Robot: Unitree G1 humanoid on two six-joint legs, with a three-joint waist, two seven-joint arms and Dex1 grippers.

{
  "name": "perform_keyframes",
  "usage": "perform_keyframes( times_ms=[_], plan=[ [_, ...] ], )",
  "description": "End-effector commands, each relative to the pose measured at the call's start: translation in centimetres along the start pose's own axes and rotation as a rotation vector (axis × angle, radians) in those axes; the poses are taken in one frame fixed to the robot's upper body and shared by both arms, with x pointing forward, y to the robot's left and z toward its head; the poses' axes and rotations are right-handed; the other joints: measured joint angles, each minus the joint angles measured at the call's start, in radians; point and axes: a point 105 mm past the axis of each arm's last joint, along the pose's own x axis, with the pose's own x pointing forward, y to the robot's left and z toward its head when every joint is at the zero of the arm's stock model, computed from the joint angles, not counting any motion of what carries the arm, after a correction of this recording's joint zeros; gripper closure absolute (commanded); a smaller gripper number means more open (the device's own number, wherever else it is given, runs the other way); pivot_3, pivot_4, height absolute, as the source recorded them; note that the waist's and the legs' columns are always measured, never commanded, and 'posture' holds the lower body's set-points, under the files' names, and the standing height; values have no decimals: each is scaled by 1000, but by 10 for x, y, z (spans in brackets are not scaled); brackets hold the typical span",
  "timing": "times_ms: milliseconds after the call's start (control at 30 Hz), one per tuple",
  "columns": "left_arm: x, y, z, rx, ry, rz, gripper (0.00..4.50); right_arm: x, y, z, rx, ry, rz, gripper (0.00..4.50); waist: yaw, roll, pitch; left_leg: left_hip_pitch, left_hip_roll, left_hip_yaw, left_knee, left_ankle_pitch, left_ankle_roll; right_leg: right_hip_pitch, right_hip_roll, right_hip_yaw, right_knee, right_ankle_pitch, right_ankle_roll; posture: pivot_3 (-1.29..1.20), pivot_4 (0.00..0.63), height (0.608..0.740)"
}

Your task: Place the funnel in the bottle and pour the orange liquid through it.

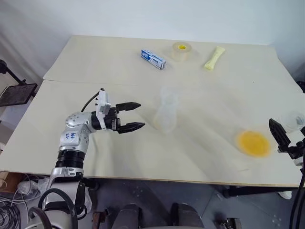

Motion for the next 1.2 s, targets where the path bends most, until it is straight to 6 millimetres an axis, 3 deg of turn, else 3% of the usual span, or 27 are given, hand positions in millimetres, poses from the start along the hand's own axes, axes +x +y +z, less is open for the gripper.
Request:
perform_keyframes(
  times_ms=[33,167,200,300,467,600,867,1000,1200],
  plan=[
    [-2,-2,7,24,-18,-3,0,2,1,7,-10,-23,-17,389,-1,0,0,0,0,0,0,0,0,0,0,0,0,0,0,0,150,740],
    [-4,-2,7,21,-13,-1,0,3,6,8,-1,-25,-16,1613,-2,0,0,0,0,0,0,0,0,0,0,-1,0,0,0,0,150,740],
    [-4,-2,7,20,-12,0,0,4,7,9,-4,-28,-16,1690,-1,0,0,0,0,0,0,0,0,0,0,-1,0,0,0,0,150,740],
    [-5,-1,7,19,-11,1,0,5,12,14,-12,-44,-14,1689,-1,0,0,0,0,0,0,0,0,0,0,-1,0,0,0,0,150,740],
    [-5,3,12,62,-38,0,0,19,35,41,-79,-122,41,1689,-3,0,0,0,0,0,0,0,0,0,0,0,-1,0,0,0,150,740],
    [-7,6,16,80,-62,-6,0,41,68,70,-121,-200,100,1689,-4,1,0,0,0,1,0,0,0,0,1,-1,-2,0,0,0,150,740],
    [-16,10,22,94,-93,-22,0,74,132,95,-394,-267,260,1689,-5,1,0,-3,-1,-1,0,0,0,-1,0,-3,-3,0,0,0,150,740],
    [-19,16,31,132,-160,8,0,91,156,102,-599,-304,263,1689,-6,1,0,-4,0,0,0,0,0,-3,1,-3,-2,0,0,0,150,740],
    [-20,14,31,131,-178,-8,0,97,193,90,-828,-393,344,1689,-8,1,0,-5,-2,1,-1,0,0,-3,0,-4,-2,0,0,0,150,740]
  ],
)
